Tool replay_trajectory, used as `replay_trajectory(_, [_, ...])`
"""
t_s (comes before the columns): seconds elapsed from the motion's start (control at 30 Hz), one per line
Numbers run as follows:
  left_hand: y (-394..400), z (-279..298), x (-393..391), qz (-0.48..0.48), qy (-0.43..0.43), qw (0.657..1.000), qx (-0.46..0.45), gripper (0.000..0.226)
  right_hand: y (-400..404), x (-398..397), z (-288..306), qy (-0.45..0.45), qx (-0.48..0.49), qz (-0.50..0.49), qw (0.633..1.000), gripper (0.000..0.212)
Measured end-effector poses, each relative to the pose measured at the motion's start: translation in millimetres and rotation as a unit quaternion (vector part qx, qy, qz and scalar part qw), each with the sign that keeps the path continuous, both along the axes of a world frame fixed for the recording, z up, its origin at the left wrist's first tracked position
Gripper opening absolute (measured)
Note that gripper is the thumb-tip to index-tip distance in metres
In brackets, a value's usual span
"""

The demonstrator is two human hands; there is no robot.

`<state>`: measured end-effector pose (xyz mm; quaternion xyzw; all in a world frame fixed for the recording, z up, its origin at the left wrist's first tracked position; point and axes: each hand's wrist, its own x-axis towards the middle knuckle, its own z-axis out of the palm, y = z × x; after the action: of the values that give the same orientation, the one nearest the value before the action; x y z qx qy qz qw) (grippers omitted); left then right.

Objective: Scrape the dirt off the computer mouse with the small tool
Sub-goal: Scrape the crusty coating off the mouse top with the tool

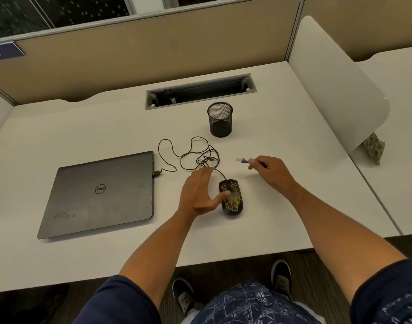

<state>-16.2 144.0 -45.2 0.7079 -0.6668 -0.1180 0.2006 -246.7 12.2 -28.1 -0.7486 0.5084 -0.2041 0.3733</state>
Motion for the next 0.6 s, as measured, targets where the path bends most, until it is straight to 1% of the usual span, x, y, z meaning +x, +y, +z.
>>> replay_trajectory(0.07, [8,-3,-2,-0.019,0.003,1.000,0.015,0.108,3,-6,-3,-0.024,0.021,-0.009,0.999,0.032])
replay_trajectory(0.17, [17,-9,-7,-0.037,-0.001,0.999,0.022,0.116,7,-16,-7,-0.063,0.062,-0.010,0.996,0.028])
replay_trajectory(0.4, [19,-13,-12,-0.043,-0.007,0.999,0.033,0.125,14,-14,-4,-0.078,0.142,0.027,0.986,0.024])
replay_trajectory(0.6, [21,-12,-11,-0.051,-0.024,0.997,0.048,0.127,14,-12,-3,-0.063,0.166,0.055,0.983,0.022])
